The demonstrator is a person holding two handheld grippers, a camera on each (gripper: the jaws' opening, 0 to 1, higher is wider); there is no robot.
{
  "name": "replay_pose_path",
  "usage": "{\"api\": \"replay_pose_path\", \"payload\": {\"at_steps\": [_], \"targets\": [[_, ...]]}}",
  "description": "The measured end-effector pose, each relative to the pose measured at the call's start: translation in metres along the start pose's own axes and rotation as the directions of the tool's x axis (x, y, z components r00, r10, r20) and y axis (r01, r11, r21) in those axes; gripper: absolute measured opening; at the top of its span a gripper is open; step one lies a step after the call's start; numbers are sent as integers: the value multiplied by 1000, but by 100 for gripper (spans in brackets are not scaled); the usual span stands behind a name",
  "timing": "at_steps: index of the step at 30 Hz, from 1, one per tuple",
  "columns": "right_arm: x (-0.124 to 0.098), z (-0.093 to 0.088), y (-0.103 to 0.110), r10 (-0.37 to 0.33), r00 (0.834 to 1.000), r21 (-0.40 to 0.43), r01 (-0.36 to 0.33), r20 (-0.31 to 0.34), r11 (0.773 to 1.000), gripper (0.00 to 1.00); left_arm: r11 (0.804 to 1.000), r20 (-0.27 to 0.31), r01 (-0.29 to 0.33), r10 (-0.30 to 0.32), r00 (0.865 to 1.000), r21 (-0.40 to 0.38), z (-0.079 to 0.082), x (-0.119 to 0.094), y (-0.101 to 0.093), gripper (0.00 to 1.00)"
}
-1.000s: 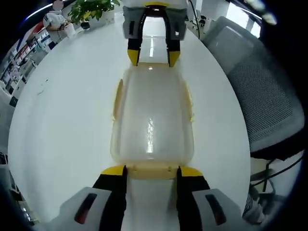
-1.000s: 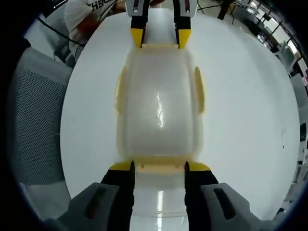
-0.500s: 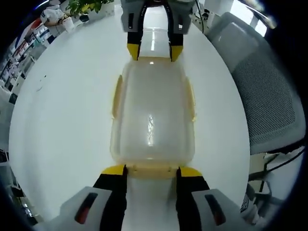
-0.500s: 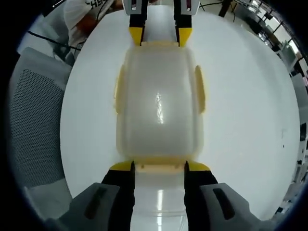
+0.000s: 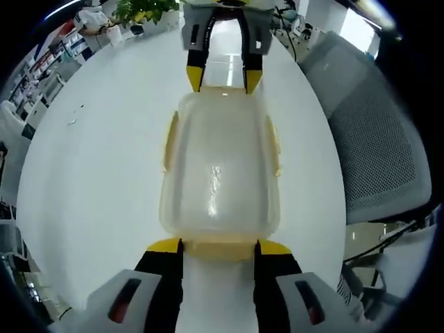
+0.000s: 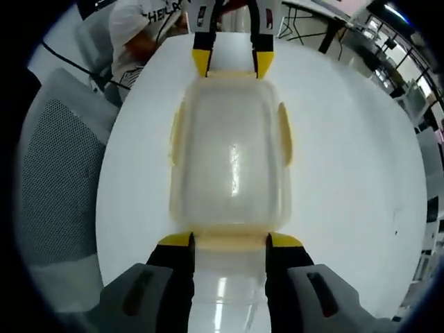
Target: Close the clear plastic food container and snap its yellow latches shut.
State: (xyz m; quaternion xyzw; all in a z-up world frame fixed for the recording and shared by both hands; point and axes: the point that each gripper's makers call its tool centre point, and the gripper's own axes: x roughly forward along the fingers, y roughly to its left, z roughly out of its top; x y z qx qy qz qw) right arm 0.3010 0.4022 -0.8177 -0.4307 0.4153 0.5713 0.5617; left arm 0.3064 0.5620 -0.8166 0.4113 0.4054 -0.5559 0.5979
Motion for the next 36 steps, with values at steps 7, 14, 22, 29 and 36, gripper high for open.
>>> {"api": "replay_pose_path", "payload": {"at_steps": [7,14,22,29,36], "targets": [[-16,3,0,-6,1000,-15,6,0,1000,36,1000,-11,9,-9,1000,-29,6,-13,-1,34],[-37,4,-5,-20,1000,-4,20,22,1000,36,1000,-4,-15,15,1000,-22,15,-28,6,34],[-46,-3,-7,-30,999,7,30,24,1000,36,1000,-7,-22,22,1000,-9,28,-32,11,34],[-49,-16,-4,-33,999,-12,33,-1,999,36,1000,-5,-24,24,1000,-7,39,-28,7,34],[-55,-25,-3,-42,999,-21,42,13,999,36,1000,7,-11,11,1000,-8,52,-29,5,34]]}}
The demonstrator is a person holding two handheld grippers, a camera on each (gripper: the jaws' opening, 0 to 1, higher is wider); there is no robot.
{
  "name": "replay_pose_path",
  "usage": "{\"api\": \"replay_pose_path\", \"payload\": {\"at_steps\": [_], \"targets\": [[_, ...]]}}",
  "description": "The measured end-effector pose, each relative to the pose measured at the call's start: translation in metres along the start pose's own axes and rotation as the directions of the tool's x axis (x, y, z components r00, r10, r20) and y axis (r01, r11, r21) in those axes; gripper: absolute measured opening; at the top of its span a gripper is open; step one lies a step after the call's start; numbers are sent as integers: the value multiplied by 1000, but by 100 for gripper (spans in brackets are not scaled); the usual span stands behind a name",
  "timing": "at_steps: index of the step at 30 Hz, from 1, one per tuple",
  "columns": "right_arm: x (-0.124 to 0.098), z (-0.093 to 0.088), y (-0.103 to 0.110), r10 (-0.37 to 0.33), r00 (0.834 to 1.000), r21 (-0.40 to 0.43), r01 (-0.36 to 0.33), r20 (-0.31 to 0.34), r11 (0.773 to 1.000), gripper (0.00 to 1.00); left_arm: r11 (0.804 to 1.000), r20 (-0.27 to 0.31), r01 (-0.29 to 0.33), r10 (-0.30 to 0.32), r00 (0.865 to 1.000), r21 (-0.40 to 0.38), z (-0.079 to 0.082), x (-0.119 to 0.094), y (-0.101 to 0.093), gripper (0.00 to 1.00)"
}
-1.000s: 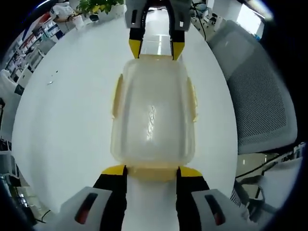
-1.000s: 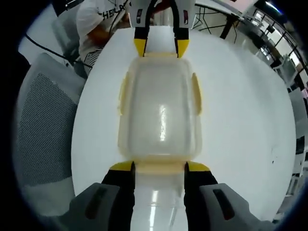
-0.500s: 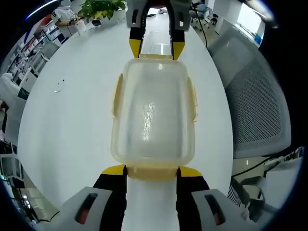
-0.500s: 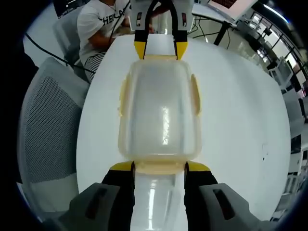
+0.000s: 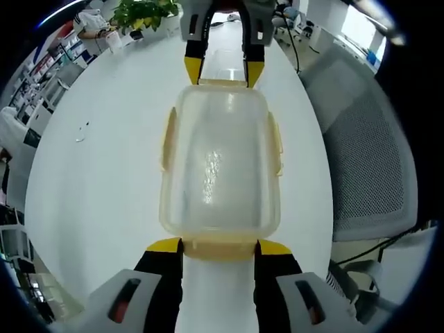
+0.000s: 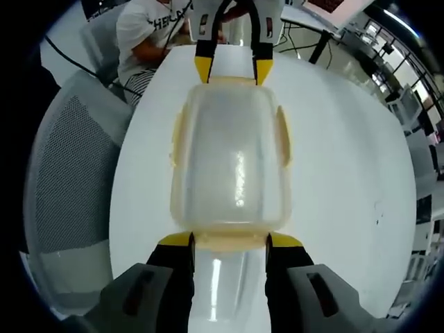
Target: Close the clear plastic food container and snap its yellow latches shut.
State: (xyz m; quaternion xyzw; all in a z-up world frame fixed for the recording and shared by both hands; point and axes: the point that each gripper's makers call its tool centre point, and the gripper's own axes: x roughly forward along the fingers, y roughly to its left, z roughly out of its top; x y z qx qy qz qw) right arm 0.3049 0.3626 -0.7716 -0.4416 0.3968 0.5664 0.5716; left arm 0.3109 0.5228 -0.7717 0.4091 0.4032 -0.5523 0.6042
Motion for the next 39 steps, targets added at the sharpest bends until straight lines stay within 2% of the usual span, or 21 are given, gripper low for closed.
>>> {"api": "replay_pose_path", "payload": {"at_steps": [10,13,19,39], "targets": [[-9,-38,6,-7,1000,24,7,7,1000,36,1000,19,4,-4,1000,16,38,8,-4,34],[-9,-48,12,20,1000,44,-20,9,999,36,1000,24,16,-17,1000,15,46,12,-7,34],[-13,-60,13,9,1000,49,-9,5,999,36,999,4,19,-19,1000,26,58,20,-8,34],[-27,-110,20,18,1000,66,-19,15,998,36,999,18,31,-31,999,30,107,38,-14,34]]}}
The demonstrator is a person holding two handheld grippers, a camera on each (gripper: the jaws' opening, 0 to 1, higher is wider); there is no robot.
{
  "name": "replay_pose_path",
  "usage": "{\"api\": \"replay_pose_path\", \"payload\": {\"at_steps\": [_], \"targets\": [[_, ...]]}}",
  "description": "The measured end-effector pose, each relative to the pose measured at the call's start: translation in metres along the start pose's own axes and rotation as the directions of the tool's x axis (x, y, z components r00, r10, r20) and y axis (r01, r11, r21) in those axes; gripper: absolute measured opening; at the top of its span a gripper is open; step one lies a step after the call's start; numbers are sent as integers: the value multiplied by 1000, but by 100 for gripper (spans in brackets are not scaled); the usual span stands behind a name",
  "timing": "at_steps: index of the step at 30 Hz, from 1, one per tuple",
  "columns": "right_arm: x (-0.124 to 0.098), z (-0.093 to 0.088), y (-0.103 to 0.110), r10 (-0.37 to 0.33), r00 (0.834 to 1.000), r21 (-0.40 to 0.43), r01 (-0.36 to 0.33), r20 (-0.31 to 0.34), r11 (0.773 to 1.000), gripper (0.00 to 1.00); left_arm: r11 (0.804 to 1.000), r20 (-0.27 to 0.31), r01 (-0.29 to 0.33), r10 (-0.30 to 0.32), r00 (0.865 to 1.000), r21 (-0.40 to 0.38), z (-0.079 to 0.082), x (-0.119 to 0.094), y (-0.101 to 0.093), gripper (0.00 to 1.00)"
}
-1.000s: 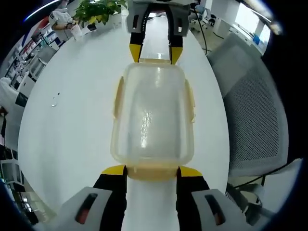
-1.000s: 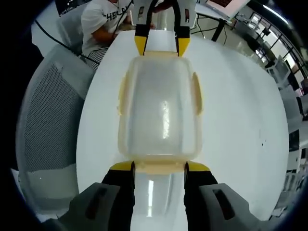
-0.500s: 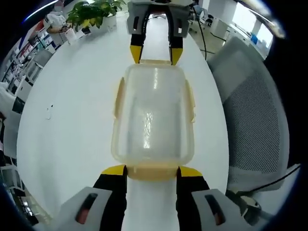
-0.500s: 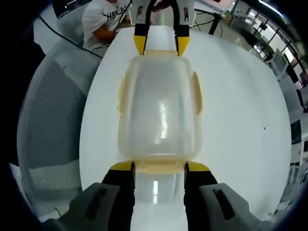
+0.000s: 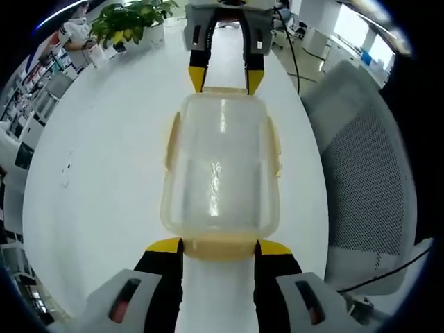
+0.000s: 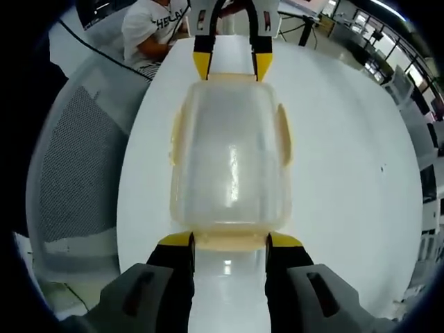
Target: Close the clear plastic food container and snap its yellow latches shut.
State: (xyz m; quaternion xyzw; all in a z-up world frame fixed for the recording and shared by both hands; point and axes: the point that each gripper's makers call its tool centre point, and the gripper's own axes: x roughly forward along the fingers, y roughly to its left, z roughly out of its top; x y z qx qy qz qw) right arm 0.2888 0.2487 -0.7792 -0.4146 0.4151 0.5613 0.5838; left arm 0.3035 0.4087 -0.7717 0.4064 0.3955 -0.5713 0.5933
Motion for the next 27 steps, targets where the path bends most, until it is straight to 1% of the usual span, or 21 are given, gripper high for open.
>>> {"api": "replay_pose_path", "payload": {"at_steps": [3,9,14,19,27], "targets": [[-3,-9,0,0,1000,-1,0,1,1000,36,1000,-1,1,-1,1000,0,10,3,0,34],[-8,-28,1,-4,1000,-1,4,-6,1000,36,1000,-4,-2,2,1000,2,26,11,-1,34],[-14,-41,6,-4,1000,0,4,-13,1000,37,1000,2,0,0,1000,5,41,15,-6,34],[-16,-52,9,1,1000,13,-1,-9,1000,37,1000,-7,11,-10,1000,15,51,20,-8,34],[-18,-69,15,10,1000,40,-10,1,999,37,1000,-4,23,-23,1000,20,64,31,-11,34]]}}
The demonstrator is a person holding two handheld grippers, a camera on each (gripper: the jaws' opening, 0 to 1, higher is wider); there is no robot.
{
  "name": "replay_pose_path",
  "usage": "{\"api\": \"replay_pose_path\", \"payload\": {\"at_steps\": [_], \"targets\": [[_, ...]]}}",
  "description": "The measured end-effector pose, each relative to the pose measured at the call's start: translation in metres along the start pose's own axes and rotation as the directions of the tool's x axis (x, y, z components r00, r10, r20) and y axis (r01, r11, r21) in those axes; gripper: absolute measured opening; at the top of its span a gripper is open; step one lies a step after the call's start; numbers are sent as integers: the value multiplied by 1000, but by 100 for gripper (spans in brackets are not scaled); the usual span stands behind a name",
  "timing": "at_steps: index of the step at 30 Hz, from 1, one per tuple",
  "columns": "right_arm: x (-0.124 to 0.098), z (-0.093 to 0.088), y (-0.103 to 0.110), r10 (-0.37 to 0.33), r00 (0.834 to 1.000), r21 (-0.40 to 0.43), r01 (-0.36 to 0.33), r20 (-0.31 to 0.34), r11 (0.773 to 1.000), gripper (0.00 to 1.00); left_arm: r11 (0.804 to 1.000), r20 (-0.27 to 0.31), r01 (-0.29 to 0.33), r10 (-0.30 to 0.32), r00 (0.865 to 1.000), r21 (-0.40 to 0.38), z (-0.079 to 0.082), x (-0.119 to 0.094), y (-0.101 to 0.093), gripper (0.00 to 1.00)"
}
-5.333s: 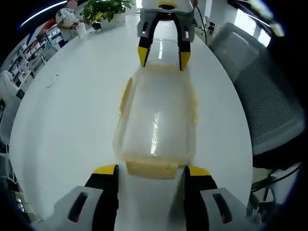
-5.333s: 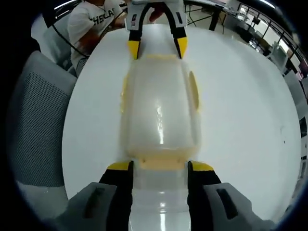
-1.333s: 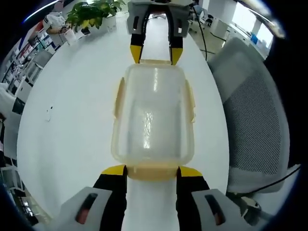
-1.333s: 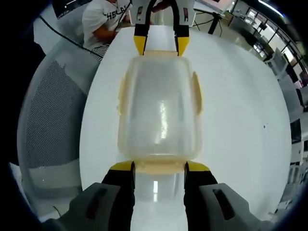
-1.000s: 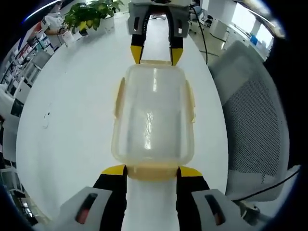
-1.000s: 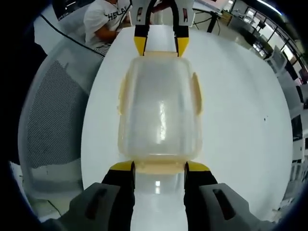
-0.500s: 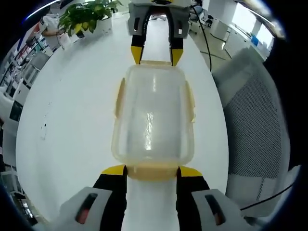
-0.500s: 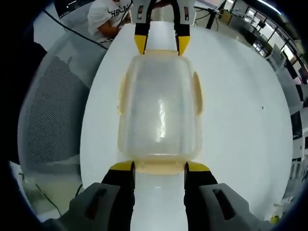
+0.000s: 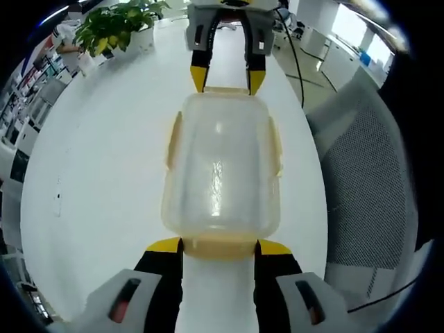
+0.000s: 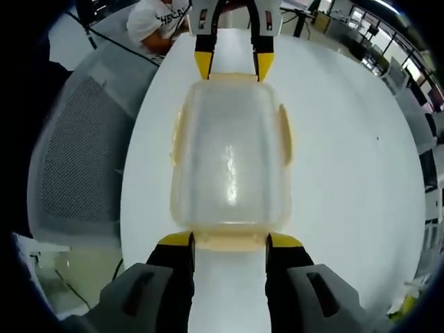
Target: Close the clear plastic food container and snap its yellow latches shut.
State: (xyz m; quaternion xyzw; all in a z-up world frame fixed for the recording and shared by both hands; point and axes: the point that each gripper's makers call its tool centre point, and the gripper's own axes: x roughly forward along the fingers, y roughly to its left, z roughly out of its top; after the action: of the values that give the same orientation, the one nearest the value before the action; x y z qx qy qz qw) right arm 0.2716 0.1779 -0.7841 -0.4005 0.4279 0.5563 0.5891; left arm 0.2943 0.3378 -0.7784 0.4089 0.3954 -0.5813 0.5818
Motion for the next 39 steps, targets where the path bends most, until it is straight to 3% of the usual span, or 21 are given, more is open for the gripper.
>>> {"api": "replay_pose_path", "payload": {"at_steps": [8,24,39], "targets": [[3,-10,-4,3,1000,21,-3,13,1000,37,1000,-2,14,-14,1000,4,6,6,7,34],[10,-9,-5,-3,998,3,3,61,1000,37,998,-8,40,-40,999,-42,0,15,1,34],[9,-8,-5,9,995,2,-10,103,1000,39,999,-24,39,-39,999,-31,-2,15,0,35]]}}
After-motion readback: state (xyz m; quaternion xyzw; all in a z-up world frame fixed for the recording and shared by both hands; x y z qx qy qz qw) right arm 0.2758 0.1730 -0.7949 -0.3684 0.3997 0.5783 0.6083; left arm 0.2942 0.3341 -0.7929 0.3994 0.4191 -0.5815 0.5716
